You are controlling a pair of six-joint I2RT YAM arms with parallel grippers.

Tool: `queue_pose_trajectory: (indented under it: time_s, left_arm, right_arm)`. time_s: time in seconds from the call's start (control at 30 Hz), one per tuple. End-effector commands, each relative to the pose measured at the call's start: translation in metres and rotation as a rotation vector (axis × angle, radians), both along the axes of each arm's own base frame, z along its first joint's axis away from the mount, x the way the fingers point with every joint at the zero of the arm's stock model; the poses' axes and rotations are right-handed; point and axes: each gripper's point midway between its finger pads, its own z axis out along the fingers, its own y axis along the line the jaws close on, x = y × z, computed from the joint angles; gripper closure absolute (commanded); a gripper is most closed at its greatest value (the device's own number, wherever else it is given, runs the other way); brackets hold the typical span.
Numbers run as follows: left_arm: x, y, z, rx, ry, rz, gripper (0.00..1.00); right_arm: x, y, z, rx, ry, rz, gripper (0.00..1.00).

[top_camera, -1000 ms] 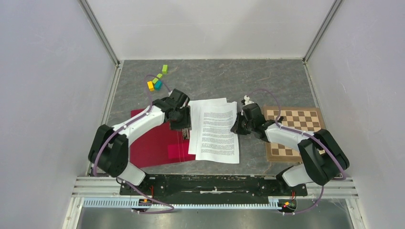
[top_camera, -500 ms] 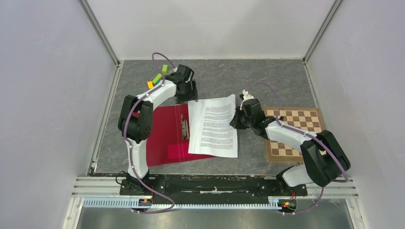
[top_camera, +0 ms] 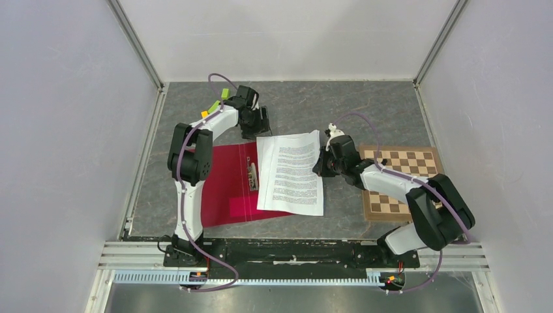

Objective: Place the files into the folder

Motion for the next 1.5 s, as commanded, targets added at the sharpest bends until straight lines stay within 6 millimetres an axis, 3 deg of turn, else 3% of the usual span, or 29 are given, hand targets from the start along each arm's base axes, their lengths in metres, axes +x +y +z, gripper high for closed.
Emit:
queue_pose_trajectory:
  time_s: [0.0, 0.3, 0.47, 0.6, 0.9, 1.1, 1.47]
  left_arm:
    - [0.005, -0.014, -0.003, -0.069, -0.007, -0.084, 0.26]
    - [-0.002, -0.023, 0.007, -0.146, 0.009, -0.118, 0.46]
    - [-0.005, -0.028, 0.018, -0.200, 0.009, -0.147, 0.51]
    - [-0.012, -0.031, 0.016, -0.246, 0.040, -0.176, 0.53]
    - [-0.016, -0.010, -0.006, -0.135, 0.078, -0.198, 0.51]
    - [-0.033, -0.022, -0.012, -0.212, 0.133, -0.261, 0.48]
    - [-0.051, -0.036, 0.003, -0.342, 0.162, -0.285, 0.47]
  right_arm:
    - [0.011, 0.009, 0.010, 0.017, -0.054, 0.026, 1.00]
    - [0.018, 0.013, -0.001, 0.009, -0.043, 0.031, 1.00]
    - [0.023, 0.014, -0.006, -0.003, -0.039, 0.023, 1.00]
    - [0.024, 0.012, -0.013, -0.016, -0.030, 0.014, 1.00]
    - [0.021, 0.010, -0.022, -0.027, -0.018, 0.013, 1.00]
    - [0.021, 0.013, -0.028, -0.015, -0.008, 0.019, 1.00]
    - [0.020, 0.011, -0.036, -0.024, 0.004, 0.022, 1.00]
